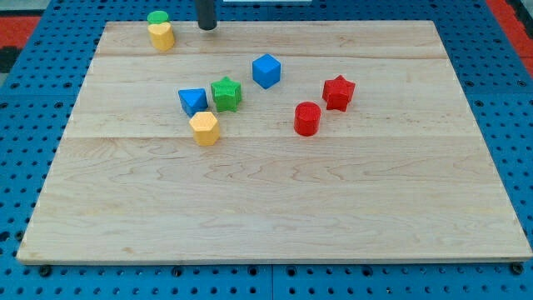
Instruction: Point your arm at the green circle
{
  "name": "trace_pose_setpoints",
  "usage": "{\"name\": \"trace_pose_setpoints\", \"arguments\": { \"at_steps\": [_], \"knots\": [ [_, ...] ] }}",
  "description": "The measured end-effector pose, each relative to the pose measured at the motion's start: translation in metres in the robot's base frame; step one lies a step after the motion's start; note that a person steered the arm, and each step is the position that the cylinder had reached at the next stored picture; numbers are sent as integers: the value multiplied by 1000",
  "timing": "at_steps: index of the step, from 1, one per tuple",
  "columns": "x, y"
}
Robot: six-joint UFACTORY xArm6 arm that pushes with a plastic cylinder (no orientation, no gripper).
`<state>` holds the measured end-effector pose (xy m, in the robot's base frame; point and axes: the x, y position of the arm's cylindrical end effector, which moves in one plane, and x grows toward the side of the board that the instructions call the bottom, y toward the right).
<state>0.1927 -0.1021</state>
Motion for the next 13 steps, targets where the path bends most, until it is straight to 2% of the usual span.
{"name": "trace_pose_setpoints", "arguments": {
  "at_steps": [6,7,8,9,12,13],
  "knots": [
    [0,-15],
    [8,36],
    [59,57],
    [103,23],
    [112,-177],
    [113,-203]
  ]
}}
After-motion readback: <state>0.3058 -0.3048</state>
